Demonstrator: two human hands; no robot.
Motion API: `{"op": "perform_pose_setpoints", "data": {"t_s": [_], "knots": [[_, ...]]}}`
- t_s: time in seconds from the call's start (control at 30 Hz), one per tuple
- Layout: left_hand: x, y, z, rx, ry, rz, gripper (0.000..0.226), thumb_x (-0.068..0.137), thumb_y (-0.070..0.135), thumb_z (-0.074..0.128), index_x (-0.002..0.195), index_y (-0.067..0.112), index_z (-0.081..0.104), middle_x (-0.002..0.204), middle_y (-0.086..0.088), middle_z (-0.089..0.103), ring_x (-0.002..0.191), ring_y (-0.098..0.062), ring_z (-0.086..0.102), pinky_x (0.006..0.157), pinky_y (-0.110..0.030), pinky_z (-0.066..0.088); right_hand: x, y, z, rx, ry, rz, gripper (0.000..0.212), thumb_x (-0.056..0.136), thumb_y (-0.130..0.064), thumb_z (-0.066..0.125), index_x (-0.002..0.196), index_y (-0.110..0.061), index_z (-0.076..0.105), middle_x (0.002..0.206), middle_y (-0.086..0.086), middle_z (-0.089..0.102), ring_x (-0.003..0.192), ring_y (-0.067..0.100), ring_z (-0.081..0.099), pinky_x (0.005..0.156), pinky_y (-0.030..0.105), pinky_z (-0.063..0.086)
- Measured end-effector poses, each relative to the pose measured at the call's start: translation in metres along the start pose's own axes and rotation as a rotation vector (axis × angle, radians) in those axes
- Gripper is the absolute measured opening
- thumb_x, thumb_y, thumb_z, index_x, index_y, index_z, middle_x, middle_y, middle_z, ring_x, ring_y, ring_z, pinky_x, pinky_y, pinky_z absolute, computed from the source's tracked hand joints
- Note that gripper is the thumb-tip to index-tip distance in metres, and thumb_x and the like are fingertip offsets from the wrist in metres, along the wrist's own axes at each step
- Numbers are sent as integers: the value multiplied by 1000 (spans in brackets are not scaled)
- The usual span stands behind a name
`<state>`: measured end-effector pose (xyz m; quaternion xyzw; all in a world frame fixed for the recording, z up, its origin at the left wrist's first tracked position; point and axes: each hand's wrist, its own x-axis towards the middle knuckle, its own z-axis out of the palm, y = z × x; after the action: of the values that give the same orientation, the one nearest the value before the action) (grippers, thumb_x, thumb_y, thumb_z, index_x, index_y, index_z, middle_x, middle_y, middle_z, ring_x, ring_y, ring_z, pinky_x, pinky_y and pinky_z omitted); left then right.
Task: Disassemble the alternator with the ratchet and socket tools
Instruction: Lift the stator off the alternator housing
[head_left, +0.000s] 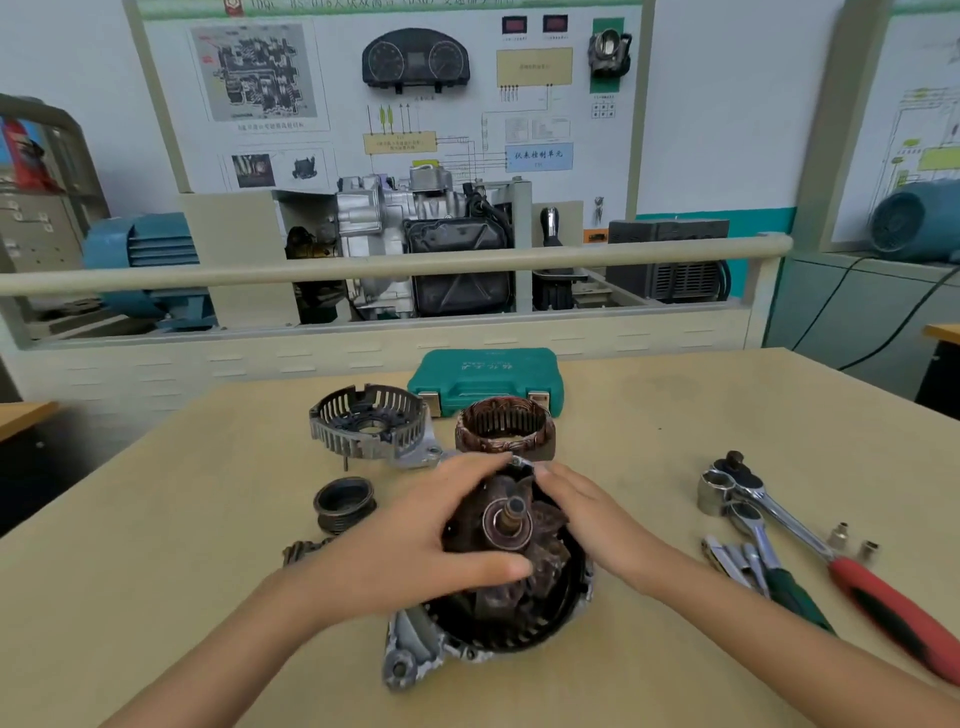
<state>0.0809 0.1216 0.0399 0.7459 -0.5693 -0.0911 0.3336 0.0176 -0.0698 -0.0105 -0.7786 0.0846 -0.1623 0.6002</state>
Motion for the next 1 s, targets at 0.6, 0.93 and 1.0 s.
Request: {"op": "perform_pose_setpoints", "data": {"t_s": [0.6,0.93,1.0], "knots": [[-3,-7,32,-114,420,53,18,86,43,58,98,39,70,120,24,50,122,4,44,94,-8,38,-13,-5,22,228,168,136,27,100,-33,36,100,-30,63,110,0,66,105,16,60,96,36,46],[4,-20,25,-244,505,35,18,83,33,57,93,33,72,112,21,59,114,5,51,87,-2,35,-5,-14,27,162,299,131,29,98,-31,44,78,-27,64,87,-6,67,89,13,62,81,31,51],[8,-23,24,-276,491,38,19,84,32,56,93,33,72,112,23,59,113,6,51,86,-2,35,-4,-13,28,160,332,155,27,98,-33,43,83,-24,64,91,-1,68,92,16,62,86,36,51]]}}
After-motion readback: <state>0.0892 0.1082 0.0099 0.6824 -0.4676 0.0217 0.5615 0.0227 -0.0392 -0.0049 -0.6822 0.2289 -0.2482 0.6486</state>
